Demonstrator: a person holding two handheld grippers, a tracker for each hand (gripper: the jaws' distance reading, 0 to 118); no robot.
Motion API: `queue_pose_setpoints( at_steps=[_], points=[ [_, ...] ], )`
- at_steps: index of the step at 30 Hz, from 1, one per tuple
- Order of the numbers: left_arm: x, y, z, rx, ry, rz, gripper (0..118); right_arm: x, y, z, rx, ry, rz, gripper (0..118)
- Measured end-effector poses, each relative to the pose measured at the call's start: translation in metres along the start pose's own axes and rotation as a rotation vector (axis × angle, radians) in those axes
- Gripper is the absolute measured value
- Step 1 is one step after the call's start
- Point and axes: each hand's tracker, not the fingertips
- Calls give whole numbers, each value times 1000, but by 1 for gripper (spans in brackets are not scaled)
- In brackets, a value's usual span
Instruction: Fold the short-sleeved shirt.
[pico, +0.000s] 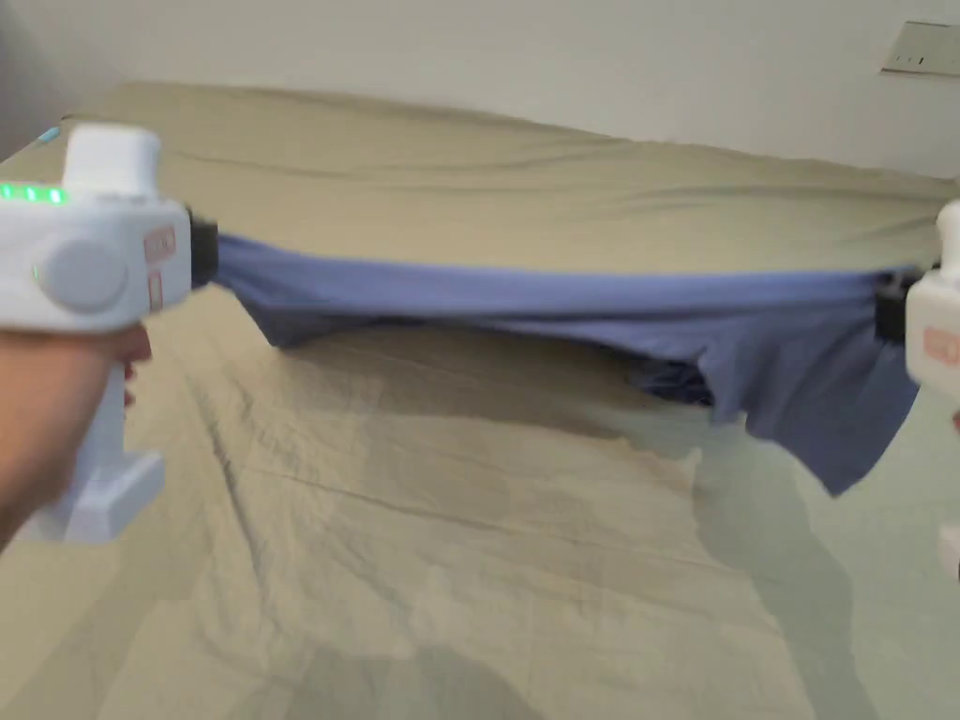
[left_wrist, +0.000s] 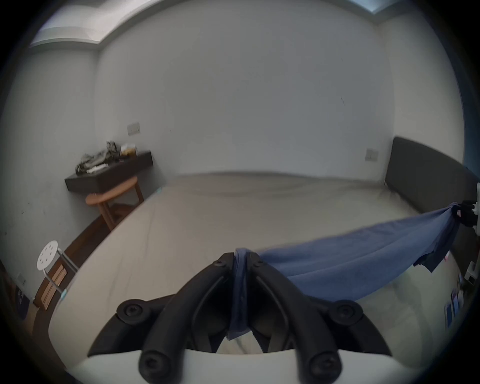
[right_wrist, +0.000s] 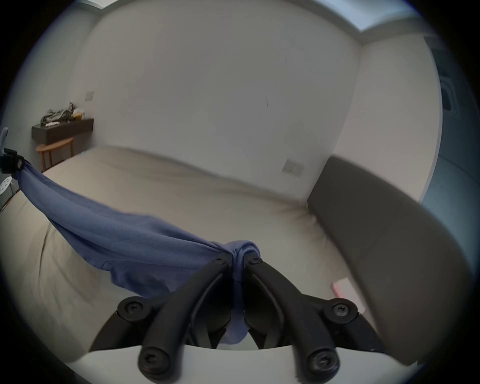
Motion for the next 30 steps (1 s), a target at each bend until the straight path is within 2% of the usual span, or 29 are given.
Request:
queue_pose_setpoints(
  at_steps=[6,9,12,17,22,26,28,30],
  points=[
    [-3,-118,45,-186,-13,53,8,-12,-121,55,-232,116,-23,10],
    [-3,-170,74,-274,-6,-1,8,-14,-172,81,-320,148,20,10],
    [-11,-216,95,-359,-6,-36,8,-20,-215,109,-434,202,-1,10],
    [-21,-265,140,-441,-8,-37,8,-28,-264,147,-542,209,-1,10],
    [-27,-291,169,-485,-6,-99,8,-23,-290,184,-631,252,-121,10],
    [-28,-297,183,-492,-3,-123,8,-18,-305,203,-677,275,-158,10],
    [-27,-299,189,-492,3,-135,8,-17,-311,213,-695,287,-216,10],
    [-29,-300,193,-493,5,-134,8,-19,-315,218,-706,291,-230,10]
  ],
)
